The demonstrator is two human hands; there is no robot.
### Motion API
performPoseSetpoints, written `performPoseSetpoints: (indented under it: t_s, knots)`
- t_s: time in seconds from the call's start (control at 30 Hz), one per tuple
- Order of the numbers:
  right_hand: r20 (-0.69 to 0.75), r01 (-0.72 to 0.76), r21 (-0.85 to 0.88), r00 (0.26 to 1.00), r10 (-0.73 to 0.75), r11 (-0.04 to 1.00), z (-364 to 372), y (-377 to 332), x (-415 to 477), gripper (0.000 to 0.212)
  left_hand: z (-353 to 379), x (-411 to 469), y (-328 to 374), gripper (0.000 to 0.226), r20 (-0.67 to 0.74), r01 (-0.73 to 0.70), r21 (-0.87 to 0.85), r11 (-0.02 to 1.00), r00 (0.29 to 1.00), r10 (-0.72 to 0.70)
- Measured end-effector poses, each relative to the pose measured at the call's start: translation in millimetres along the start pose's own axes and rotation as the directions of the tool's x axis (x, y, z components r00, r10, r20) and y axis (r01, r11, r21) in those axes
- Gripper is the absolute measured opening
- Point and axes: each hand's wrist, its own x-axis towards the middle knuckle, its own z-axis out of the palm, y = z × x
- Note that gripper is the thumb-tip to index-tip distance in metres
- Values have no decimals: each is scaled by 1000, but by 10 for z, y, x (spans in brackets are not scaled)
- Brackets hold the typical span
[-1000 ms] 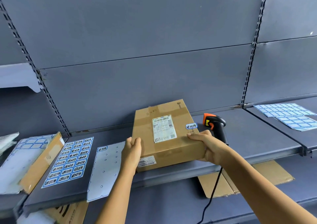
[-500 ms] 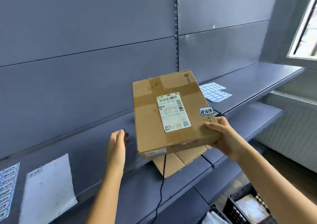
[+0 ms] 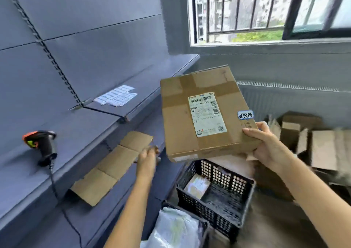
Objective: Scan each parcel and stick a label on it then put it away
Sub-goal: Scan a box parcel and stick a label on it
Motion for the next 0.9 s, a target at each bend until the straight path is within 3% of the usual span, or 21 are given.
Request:
performPoseSetpoints:
  t_s: [0.17, 0.33, 0.47, 0.57, 0.77, 0.9]
  knots:
    - [-180, 47, -2, 983, -46, 999, -1067, -252, -315, 37, 1204, -183, -44, 29, 200, 15, 43, 999, 979, -23]
    - [-314, 24, 1, 949, -22, 1000, -1778, -352, -415, 20, 1959, -300, -32, 25, 296, -3, 106, 994, 955, -29]
    - [-350, 2, 7, 937, 0, 1000, -2044, -343, -231, 24, 2252, -131, -47, 23, 307, -2, 164, 986, 951, -49]
    - [-321, -29, -1, 947, 28, 1000, -2147, -395, 95, 50, 2483, 115, -45, 25, 300, 8, 167, 986, 952, -58]
    - [-314, -64, -43, 948, 47, 997, -2147, -508, 1026, 22, 2803, 729, -35, 24, 242, 68, 130, 989, 965, -99]
    - [-260, -106, -60, 962, 87, 993, -2044, -626, 1654, 19, 2868, 1100, 40, 24, 188, 102, 124, 987, 974, -125]
